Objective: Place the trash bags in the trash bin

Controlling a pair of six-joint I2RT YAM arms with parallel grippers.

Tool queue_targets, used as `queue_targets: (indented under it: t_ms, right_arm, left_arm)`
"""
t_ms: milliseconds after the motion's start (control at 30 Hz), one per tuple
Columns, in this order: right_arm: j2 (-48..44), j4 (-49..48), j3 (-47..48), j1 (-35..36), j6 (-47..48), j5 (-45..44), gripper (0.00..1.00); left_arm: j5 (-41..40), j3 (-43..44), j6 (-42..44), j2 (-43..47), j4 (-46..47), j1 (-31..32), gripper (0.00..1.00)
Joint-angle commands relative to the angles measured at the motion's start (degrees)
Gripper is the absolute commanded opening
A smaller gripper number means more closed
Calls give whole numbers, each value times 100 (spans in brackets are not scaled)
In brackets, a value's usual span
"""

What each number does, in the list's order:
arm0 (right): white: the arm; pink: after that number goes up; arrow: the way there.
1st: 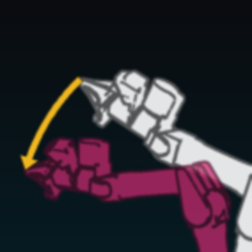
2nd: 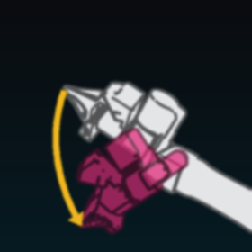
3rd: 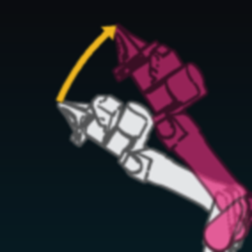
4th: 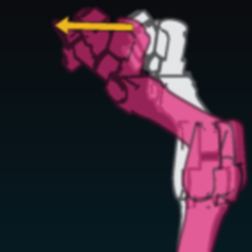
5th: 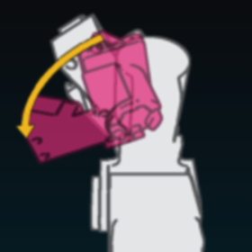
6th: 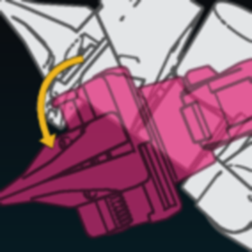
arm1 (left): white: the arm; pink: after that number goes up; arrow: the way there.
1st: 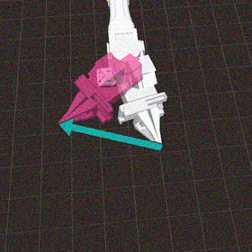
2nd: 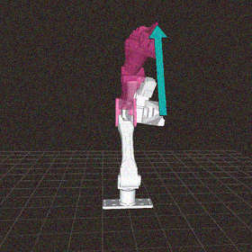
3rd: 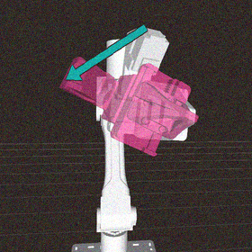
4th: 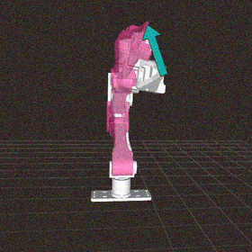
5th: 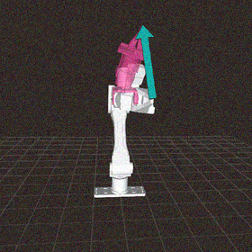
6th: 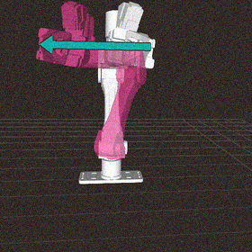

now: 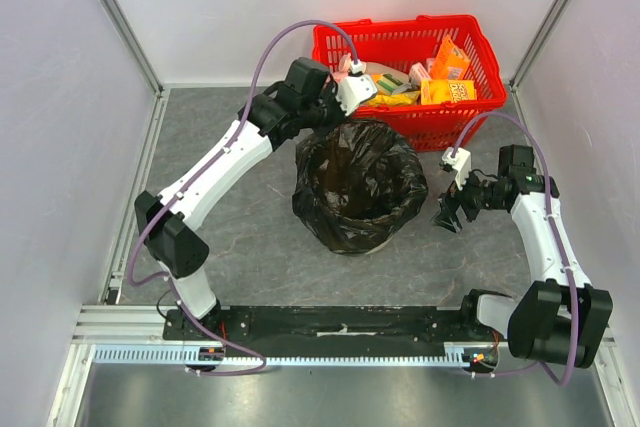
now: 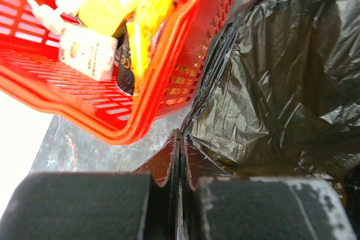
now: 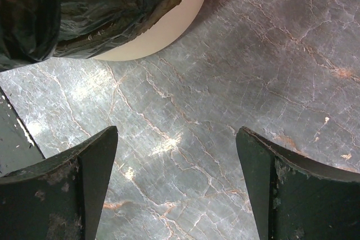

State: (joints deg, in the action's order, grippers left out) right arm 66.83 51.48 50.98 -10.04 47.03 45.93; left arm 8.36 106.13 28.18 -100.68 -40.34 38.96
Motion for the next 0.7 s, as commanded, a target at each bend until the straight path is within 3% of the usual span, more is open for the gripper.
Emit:
queue_targets:
  t_ms: [0, 133, 367, 667]
  right_arm:
    - [41, 28, -36, -42, 79, -49, 93]
    - [41, 28, -36, -42, 96, -58, 93]
    - [58, 37, -53, -42, 149, -67, 93]
    - [94, 46, -62, -42, 175, -76, 94]
  left_arm:
    - [-597, 216, -76, -74, 421, -55, 4]
    - [-696, 215, -32, -171, 509, -116, 4]
    - [-713, 215, 161, -487, 351, -143, 18]
    - [-502, -21, 302, -593, 298, -187, 19]
